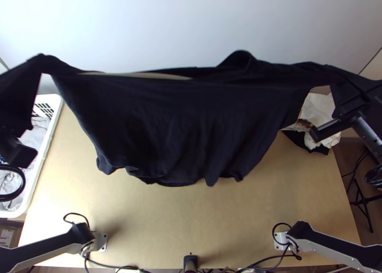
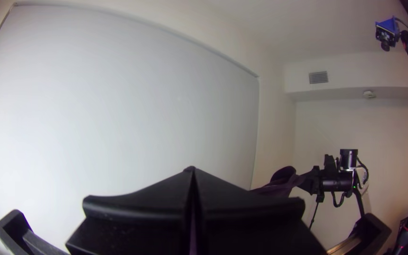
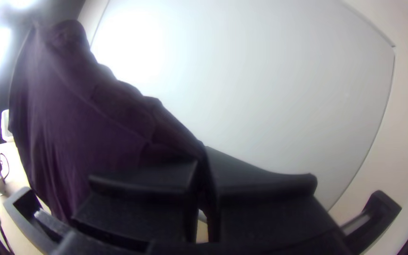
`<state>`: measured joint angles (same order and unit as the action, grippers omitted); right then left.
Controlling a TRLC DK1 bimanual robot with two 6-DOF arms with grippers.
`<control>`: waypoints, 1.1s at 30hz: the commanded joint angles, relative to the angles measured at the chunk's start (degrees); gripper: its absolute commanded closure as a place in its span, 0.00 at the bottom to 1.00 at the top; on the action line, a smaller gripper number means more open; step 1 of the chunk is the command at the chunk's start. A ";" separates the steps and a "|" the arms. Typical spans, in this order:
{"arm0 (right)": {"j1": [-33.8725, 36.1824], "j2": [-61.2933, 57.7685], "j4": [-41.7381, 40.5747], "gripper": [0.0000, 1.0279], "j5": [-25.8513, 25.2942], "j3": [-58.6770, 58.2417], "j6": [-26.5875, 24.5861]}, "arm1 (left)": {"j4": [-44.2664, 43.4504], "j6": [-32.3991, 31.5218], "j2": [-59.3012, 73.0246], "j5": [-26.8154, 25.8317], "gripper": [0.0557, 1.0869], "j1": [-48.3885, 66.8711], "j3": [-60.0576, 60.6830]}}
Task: Fold the t-shirt
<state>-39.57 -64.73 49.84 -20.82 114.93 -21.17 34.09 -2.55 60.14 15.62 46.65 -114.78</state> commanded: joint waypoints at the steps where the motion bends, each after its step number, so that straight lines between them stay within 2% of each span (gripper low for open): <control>1: -0.77 0.83 -0.54 0.97 0.25 -4.63 1.48 | -1.48 -1.23 0.15 -0.41 0.96 0.02 5.36; 10: -0.59 2.41 -4.58 0.97 2.36 -17.55 3.24 | -11.76 -1.41 0.86 -0.50 0.96 -2.36 21.18; 17: 2.92 3.12 -13.37 0.97 5.26 -29.24 3.06 | -20.81 -1.23 2.18 -1.99 0.96 -8.42 33.22; 27: 10.74 -0.57 -26.91 0.97 9.74 -41.28 3.15 | -30.75 -1.32 9.38 -3.75 0.96 -16.07 41.13; 33: 13.56 -6.64 -33.15 0.97 10.71 -43.30 3.33 | -37.25 -1.23 15.71 -4.81 0.96 -19.41 42.36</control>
<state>-29.65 -66.26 23.49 -11.40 75.44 -18.04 3.18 -3.84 69.73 11.55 31.22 -75.05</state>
